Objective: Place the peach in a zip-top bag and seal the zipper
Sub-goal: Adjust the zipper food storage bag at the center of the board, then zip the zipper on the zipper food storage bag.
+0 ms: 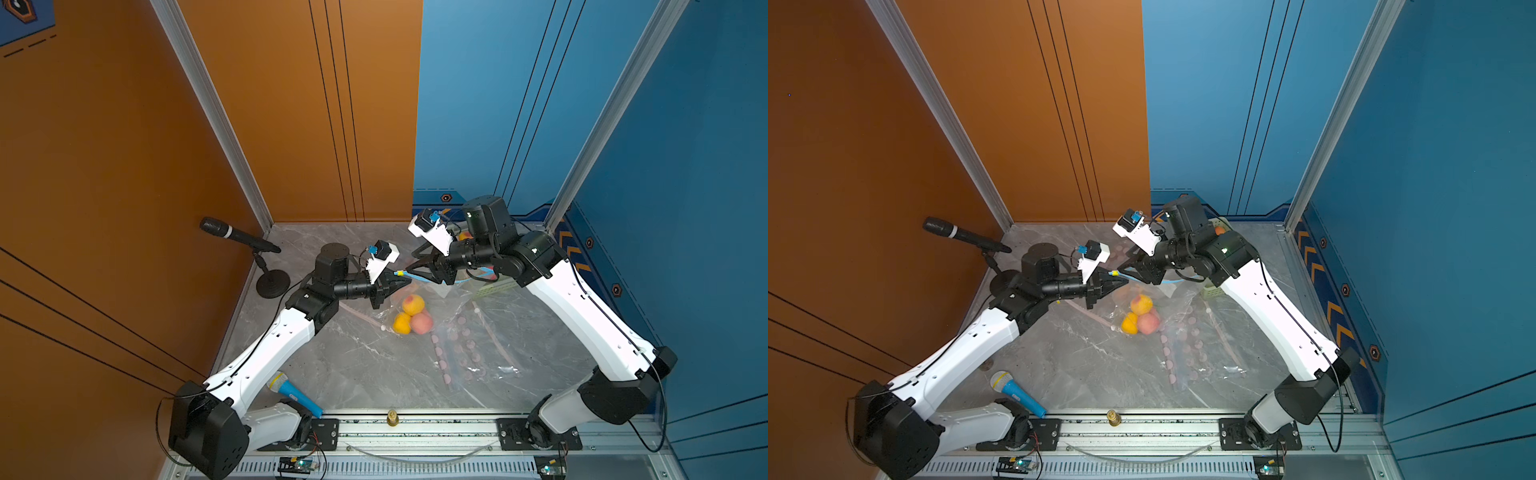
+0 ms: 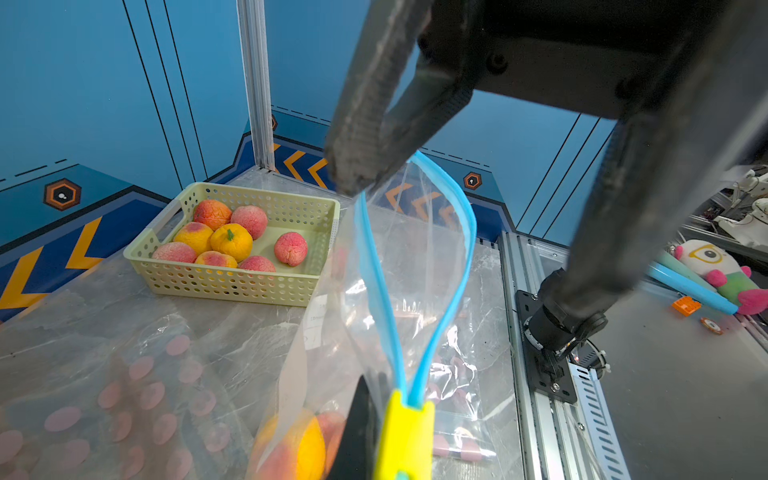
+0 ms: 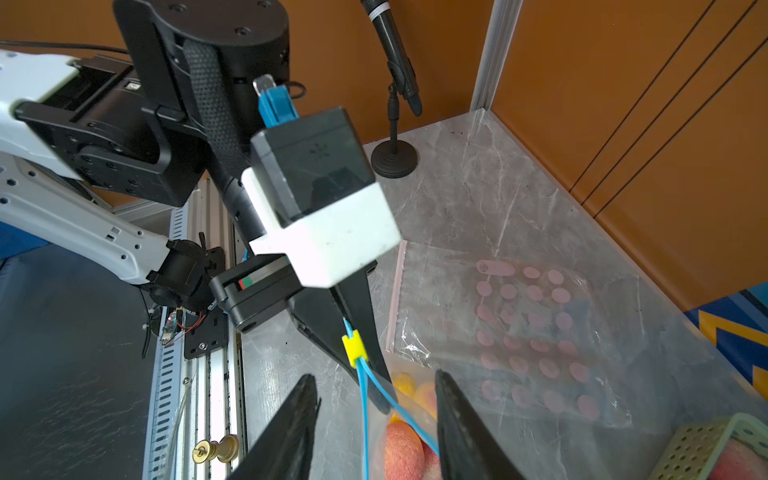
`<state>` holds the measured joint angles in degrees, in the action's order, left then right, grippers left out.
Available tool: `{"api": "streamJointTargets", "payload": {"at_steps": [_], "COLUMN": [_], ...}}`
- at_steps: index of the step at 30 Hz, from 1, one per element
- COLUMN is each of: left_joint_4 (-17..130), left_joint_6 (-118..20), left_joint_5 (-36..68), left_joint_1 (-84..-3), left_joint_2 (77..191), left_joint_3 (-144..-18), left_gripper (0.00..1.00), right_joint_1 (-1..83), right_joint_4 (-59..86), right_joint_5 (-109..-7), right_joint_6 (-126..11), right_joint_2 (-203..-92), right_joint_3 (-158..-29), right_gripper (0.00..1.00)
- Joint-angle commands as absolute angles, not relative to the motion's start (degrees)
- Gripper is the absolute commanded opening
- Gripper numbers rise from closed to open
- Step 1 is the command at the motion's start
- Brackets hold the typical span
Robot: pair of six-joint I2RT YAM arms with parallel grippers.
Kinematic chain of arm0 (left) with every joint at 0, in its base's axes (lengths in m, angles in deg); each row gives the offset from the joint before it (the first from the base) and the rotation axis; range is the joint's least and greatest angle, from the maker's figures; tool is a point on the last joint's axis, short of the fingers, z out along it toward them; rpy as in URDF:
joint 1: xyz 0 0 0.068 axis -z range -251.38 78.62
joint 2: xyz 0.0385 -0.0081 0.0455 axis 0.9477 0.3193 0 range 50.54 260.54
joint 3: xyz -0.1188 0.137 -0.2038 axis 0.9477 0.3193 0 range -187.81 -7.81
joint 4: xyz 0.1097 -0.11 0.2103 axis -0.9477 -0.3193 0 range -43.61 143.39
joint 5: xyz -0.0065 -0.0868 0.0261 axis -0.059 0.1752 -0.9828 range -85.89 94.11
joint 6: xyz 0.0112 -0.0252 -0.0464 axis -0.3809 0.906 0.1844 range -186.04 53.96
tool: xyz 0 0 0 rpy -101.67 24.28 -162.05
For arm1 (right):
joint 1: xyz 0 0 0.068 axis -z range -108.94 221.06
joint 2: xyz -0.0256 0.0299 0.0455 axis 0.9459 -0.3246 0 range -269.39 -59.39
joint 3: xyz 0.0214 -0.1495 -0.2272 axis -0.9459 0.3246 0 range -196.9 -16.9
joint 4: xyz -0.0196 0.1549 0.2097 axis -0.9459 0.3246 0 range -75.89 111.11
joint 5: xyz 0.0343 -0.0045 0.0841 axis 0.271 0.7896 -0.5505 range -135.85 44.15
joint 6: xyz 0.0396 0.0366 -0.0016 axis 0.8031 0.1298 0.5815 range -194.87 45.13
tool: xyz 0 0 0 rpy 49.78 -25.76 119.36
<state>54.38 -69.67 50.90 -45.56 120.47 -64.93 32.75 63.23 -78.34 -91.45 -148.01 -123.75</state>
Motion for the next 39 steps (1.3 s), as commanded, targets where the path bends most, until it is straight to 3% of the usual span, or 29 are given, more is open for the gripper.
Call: {"api": "streamJointTargets", "payload": {"at_steps": [1,20,28,39], "left_joint_4": [54.22,54.61,55.49,55.32], "left_joint_6": [-70.25,-69.15,-68.23,-67.86], "left_joint_5": [53.10,52.90,53.55,54.07], "left_joint_1": [-46.28,-46.59,-47.03,-47.09], "left_joint_2": [120.24,120.04,120.28,120.85], "left_joint_3": [-66.43,-66.42,-66.43,-66.43], "left_gripper": [0.00,0.00,0.00,0.00], "right_joint_1": [32.15,31.42,31.33,31.33], "right_joint_4": [66.89,72.95,73.54,73.43], "right_joint_5": [-82.12,-84.80,-84.56,-84.61], "right_joint_6": [-95.16,-98.25,-98.43,-97.55], "right_joint_2": [-149.54,-156.86,-157.80,-159.35], "right_joint_3": [-126.24,-132.65,-132.91,-135.11], "right_gripper": [0.45,0.24,0.30,0.21]}}
